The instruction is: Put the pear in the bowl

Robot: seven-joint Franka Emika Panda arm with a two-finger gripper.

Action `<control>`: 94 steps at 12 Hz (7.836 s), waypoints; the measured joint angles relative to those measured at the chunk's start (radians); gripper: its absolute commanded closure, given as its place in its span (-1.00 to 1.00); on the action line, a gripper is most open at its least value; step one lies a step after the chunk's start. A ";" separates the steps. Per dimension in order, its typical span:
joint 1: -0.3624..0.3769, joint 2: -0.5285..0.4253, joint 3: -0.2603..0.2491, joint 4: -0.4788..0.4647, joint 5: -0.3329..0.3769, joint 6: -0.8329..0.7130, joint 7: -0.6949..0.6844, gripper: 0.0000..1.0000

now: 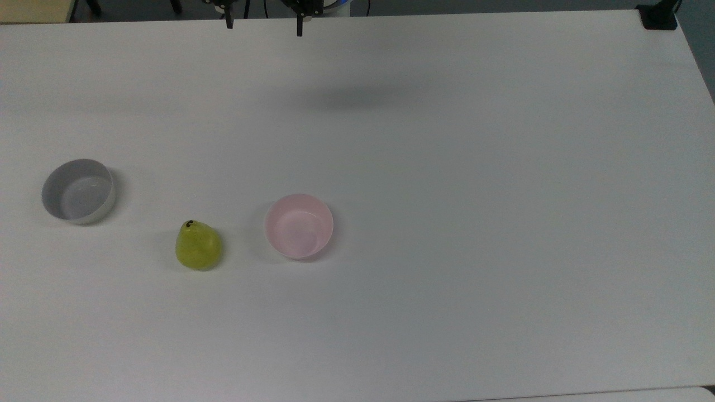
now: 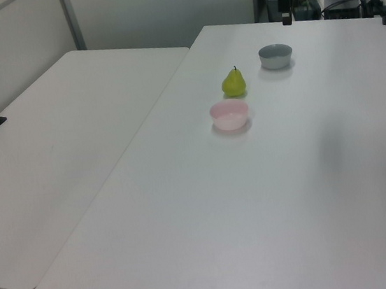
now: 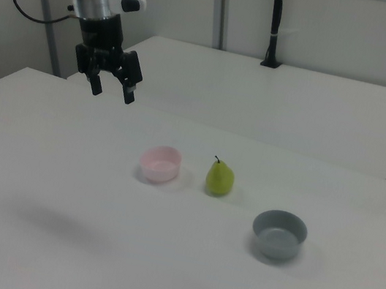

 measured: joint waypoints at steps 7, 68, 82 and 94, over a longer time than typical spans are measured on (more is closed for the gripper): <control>-0.023 0.000 -0.001 0.000 0.000 0.000 -0.008 -1.00; -0.217 0.512 0.008 0.086 0.004 0.883 -0.044 0.25; -0.047 0.372 0.019 0.070 -0.004 0.678 -0.009 0.24; 0.003 0.391 0.020 -0.063 -0.081 0.711 0.046 0.24</control>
